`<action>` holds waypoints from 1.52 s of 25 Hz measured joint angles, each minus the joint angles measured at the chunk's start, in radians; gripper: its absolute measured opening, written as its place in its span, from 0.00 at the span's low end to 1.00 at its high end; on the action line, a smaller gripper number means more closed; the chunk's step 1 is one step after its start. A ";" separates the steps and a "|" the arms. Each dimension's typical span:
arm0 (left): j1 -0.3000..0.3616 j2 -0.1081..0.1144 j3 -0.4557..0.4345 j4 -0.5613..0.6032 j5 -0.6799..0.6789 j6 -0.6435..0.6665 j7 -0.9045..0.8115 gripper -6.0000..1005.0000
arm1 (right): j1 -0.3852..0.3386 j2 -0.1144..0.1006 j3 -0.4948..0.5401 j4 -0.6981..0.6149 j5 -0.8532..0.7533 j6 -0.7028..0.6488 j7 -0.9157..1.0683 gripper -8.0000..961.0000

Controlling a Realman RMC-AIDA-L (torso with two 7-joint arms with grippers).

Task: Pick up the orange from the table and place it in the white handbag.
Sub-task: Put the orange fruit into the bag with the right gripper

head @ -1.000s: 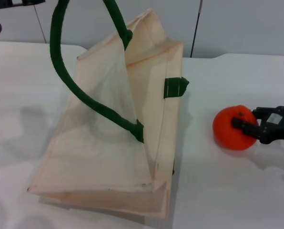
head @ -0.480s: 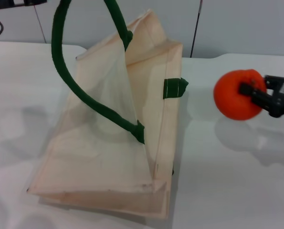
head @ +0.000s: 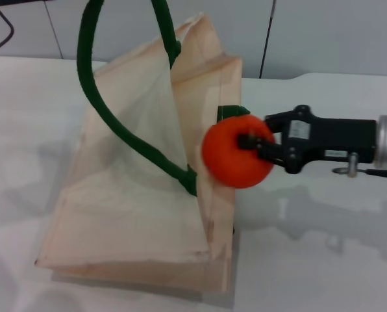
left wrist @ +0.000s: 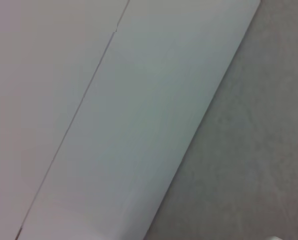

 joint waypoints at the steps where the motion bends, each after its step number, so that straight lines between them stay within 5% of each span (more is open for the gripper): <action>1: -0.002 0.000 0.000 0.000 0.000 0.000 0.000 0.14 | 0.013 0.000 -0.009 0.013 0.000 -0.019 0.000 0.24; 23: -0.026 -0.004 0.000 0.002 0.015 -0.005 0.000 0.14 | 0.212 0.014 -0.141 0.261 -0.005 -0.350 -0.070 0.08; 38: -0.025 -0.006 0.000 0.015 0.025 -0.011 0.003 0.14 | 0.212 0.014 -0.139 0.281 -0.005 -0.344 -0.080 0.13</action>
